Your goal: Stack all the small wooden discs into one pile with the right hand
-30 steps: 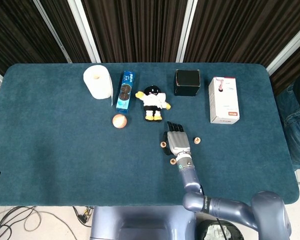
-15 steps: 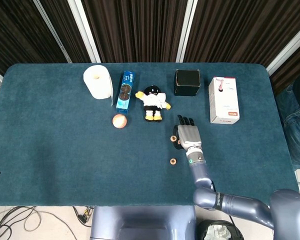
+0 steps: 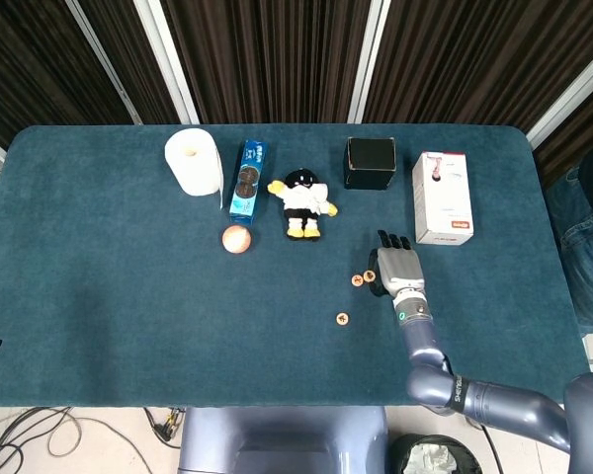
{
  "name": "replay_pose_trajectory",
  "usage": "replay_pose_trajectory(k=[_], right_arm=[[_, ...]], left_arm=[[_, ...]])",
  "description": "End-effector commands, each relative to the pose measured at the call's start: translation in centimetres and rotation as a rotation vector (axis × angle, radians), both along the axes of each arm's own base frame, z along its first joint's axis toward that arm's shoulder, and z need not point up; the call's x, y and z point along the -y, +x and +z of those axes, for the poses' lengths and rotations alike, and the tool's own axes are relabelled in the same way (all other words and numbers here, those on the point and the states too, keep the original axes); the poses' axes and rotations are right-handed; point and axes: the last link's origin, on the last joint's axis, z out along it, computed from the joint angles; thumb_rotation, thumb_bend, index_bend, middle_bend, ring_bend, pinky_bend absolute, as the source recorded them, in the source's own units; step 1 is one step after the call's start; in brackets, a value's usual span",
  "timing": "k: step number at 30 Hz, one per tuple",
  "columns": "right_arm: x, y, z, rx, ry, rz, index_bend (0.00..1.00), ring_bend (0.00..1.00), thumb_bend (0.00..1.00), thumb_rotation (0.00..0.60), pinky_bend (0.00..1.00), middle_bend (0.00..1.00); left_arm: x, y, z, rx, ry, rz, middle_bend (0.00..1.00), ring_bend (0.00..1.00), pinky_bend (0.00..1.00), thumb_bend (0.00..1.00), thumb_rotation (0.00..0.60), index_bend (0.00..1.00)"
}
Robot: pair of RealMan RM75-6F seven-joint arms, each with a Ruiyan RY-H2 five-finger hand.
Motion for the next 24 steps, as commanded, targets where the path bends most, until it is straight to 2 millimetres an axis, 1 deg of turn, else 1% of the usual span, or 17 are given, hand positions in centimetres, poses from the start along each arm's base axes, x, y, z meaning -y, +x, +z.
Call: replay_pose_trajectory(k=[1, 7, 24], right_arm=[[0.1, -0.3, 0.0, 0.001, -0.007, -0.006, 0.52, 0.0, 0.41, 0.6, 0.0, 0.0], [0.4, -0.7, 0.2, -0.001, -0.021, -0.006, 0.52, 0.0, 0.41, 0.6, 0.0, 0.0], [0.3, -1.7, 0.7, -0.016, -0.023, -0.028, 0.52, 0.0, 0.41, 0.6, 0.0, 0.0]], left_arm=[[0.0, 0.0, 0.0, 0.006, -0.002, -0.002, 0.0, 0.0, 0.0, 0.15, 0.6, 0.07], [0.1, 0.0, 0.0, 0.014, -0.012, -0.005, 0.0, 0.0, 0.0, 0.15, 0.6, 0.07], [0.1, 0.1, 0.0, 0.009, -0.005, -0.004, 0.0, 0.0, 0.0, 0.15, 0.6, 0.07]])
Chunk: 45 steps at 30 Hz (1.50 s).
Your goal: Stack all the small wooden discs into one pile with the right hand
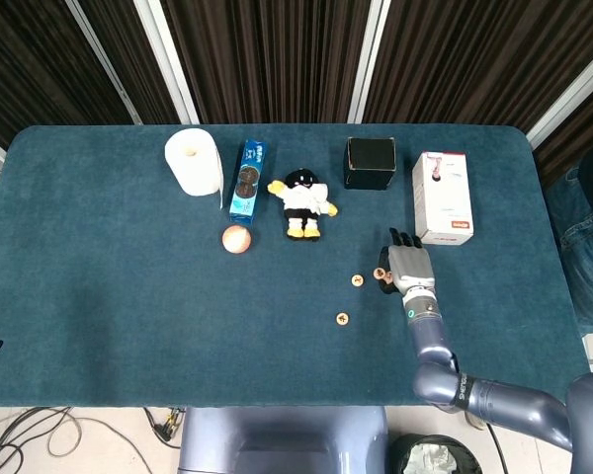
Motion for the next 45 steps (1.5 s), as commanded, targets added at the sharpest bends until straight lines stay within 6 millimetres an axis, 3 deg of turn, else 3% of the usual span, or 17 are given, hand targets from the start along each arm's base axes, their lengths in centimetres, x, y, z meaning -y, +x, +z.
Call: replay_pose_trajectory(k=[1, 45], right_arm=[[0.0, -0.3, 0.1, -0.003, 0.002, -0.005, 0.52, 0.0, 0.41, 0.6, 0.0, 0.0], [-0.2, -2.0, 0.6, -0.01, 0.001, -0.037, 0.52, 0.0, 0.41, 0.6, 0.0, 0.0]], left_arm=[[0.0, 0.0, 0.0, 0.0, 0.001, 0.0, 0.0, 0.0, 0.0, 0.15, 0.6, 0.07], [0.0, 0.0, -0.1, -0.007, -0.002, 0.01, 0.0, 0.0, 0.0, 0.15, 0.6, 0.07]])
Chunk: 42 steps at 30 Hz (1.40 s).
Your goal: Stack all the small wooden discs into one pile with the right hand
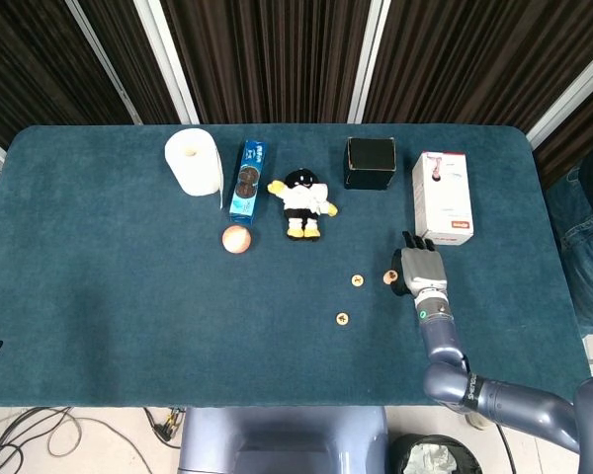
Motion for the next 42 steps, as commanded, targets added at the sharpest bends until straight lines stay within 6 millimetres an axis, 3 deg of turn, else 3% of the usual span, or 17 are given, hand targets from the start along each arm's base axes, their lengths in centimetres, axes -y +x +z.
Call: replay_pose_trajectory(k=[1, 42], right_arm=[[0.0, 0.0, -0.01, 0.001, 0.0, -0.001, 0.52, 0.0, 0.41, 0.6, 0.0, 0.0], [0.0, -0.22, -0.22, -0.002, 0.003, -0.005, 0.47, 0.0, 0.41, 0.6, 0.0, 0.0]], left_arm=[[-0.01, 0.0, 0.0, -0.001, 0.0, 0.0, 0.0, 0.0, 0.0, 0.15, 0.6, 0.07], [-0.07, -0.06, -0.12, -0.004, -0.006, 0.01, 0.0, 0.0, 0.0, 0.15, 0.6, 0.07]])
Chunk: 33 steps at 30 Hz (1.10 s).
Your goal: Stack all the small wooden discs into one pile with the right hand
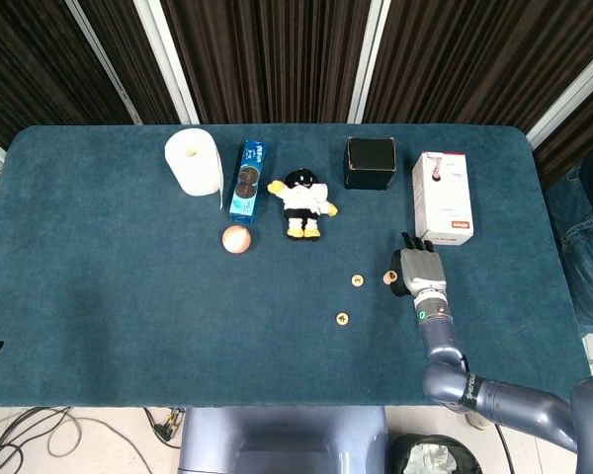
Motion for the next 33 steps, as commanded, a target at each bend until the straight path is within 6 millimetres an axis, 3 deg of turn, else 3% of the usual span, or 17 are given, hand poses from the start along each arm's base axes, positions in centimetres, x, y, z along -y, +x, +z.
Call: replay_pose_trajectory(k=[1, 14, 33], right_arm=[[0.0, 0.0, 0.0, 0.002, 0.0, -0.001, 0.47, 0.0, 0.41, 0.6, 0.0, 0.0], [-0.1, -0.3, 0.0, -0.01, 0.007, -0.008, 0.44, 0.0, 0.41, 0.6, 0.0, 0.0], [-0.1, 1.0, 0.0, -0.016, 0.008, 0.027, 0.42, 0.0, 0.41, 0.6, 0.0, 0.0]], left_arm=[[0.0, 0.0, 0.0, 0.0, 0.001, 0.001, 0.0, 0.0, 0.0, 0.15, 0.6, 0.07], [0.0, -0.1, 0.0, -0.002, 0.0, 0.011, 0.0, 0.0, 0.0, 0.15, 0.6, 0.07], [-0.1, -0.1, -0.2, -0.035, 0.015, 0.024, 0.0, 0.0, 0.0, 0.15, 0.6, 0.08]])
